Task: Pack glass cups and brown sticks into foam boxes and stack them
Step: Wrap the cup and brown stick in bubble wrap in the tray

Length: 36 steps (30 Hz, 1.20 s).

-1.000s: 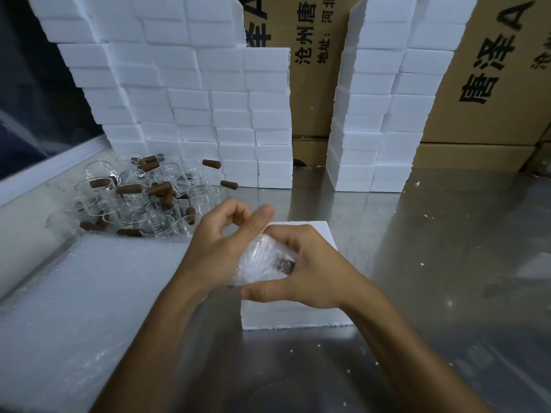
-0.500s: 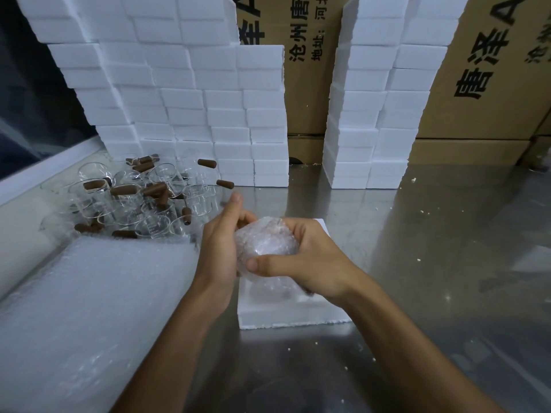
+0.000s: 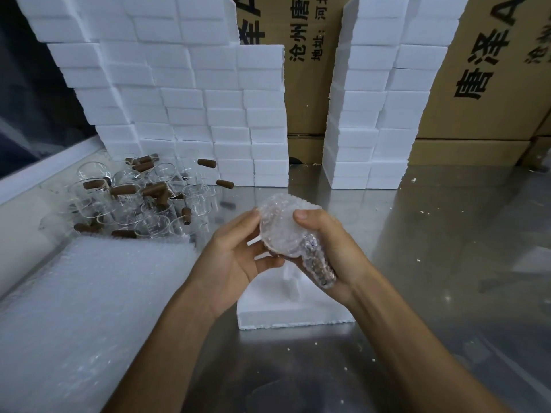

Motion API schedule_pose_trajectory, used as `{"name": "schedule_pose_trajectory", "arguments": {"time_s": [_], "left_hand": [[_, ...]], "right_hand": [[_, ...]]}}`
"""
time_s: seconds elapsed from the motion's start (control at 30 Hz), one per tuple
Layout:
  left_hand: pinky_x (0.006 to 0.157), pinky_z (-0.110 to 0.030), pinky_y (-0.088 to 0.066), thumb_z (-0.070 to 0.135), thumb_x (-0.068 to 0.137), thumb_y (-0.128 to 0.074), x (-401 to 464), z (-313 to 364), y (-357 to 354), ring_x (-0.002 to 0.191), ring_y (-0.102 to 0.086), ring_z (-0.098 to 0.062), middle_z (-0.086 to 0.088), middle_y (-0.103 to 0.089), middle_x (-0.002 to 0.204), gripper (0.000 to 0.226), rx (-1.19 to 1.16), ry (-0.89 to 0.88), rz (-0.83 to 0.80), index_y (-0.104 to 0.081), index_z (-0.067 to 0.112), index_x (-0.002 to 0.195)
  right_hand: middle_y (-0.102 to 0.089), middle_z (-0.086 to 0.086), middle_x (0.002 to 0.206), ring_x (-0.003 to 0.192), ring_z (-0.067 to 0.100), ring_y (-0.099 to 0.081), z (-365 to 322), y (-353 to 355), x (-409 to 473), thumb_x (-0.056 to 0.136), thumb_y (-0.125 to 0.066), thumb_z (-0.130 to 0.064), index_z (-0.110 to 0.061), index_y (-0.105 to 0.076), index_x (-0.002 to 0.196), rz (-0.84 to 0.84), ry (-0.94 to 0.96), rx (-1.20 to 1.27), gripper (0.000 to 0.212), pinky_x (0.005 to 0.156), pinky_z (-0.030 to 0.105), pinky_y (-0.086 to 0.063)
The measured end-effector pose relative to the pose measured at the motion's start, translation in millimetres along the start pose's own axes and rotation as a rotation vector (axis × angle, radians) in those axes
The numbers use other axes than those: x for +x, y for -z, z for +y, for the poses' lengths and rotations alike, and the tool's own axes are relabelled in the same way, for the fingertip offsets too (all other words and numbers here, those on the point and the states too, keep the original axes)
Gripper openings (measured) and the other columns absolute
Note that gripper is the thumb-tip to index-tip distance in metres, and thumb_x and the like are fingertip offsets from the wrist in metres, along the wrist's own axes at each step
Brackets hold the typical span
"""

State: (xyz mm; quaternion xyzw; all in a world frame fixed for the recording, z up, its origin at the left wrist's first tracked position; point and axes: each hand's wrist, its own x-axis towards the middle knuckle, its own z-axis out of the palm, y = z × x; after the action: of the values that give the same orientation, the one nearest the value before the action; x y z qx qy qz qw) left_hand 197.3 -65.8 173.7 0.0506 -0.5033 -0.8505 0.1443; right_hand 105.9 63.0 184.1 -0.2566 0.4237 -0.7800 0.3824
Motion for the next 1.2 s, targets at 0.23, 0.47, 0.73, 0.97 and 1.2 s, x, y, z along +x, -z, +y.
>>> {"name": "schedule_pose_trajectory", "arguments": {"time_s": [0.23, 0.47, 0.73, 0.97, 1.2], "left_hand": [[0.054, -0.031, -0.056, 0.037, 0.071, -0.075, 1, 0, 4, 0.071, -0.065, -0.024, -0.012, -0.067, 0.093, 0.055, 0.092, 0.046, -0.022, -0.063, 0.006, 0.116], [0.067, -0.039, -0.057, 0.019, 0.073, -0.072, 2, 2, 15, 0.091, -0.07, -0.03, -0.015, -0.066, 0.112, 0.051, 0.004, 0.03, -0.042, -0.064, 0.012, 0.123], [0.079, -0.039, -0.058, 0.001, 0.067, -0.071, 4, 4, 25, 0.115, -0.064, -0.031, -0.008, -0.062, 0.129, 0.059, 0.166, -0.192, 0.069, -0.064, 0.017, 0.123], [0.075, -0.029, -0.058, -0.009, 0.061, -0.076, 1, 8, 23, 0.098, -0.072, -0.025, 0.004, -0.063, 0.127, 0.065, 0.331, -0.332, 0.081, -0.069, 0.032, 0.111], [0.074, -0.022, -0.057, -0.002, 0.063, -0.088, 3, 10, 16, 0.1, -0.071, -0.014, 0.016, -0.06, 0.124, 0.07, 0.626, -0.43, 0.162, -0.063, 0.049, 0.105]], "right_hand": [[-0.069, 0.018, 0.104, 0.092, 0.027, -0.066, -3, 0, -3, 0.063, -0.074, -0.025, -0.005, -0.072, 0.101, 0.005, -0.072, -0.027, 0.043, 0.082, 0.036, -0.053], [-0.074, 0.013, 0.11, 0.101, 0.025, -0.072, -5, 3, -2, 0.084, -0.074, -0.025, -0.005, -0.072, 0.114, -0.046, 0.04, -0.217, 0.036, 0.081, 0.029, -0.058], [-0.067, -0.023, 0.106, 0.101, 0.005, -0.067, 2, 8, 5, 0.061, -0.079, -0.057, -0.038, -0.064, 0.117, 0.208, 0.203, -0.631, 0.061, 0.079, 0.023, -0.059], [-0.071, -0.016, 0.105, 0.101, 0.006, -0.067, -2, 13, 4, 0.072, -0.079, -0.04, -0.026, -0.068, 0.122, 0.198, 0.26, -0.54, 0.053, 0.079, 0.019, -0.056], [-0.075, 0.009, 0.103, 0.1, 0.027, -0.072, -12, 17, 6, 0.088, -0.068, 0.001, -0.014, -0.07, 0.112, 0.307, 0.281, -0.272, 0.028, 0.086, 0.038, -0.06]]}}
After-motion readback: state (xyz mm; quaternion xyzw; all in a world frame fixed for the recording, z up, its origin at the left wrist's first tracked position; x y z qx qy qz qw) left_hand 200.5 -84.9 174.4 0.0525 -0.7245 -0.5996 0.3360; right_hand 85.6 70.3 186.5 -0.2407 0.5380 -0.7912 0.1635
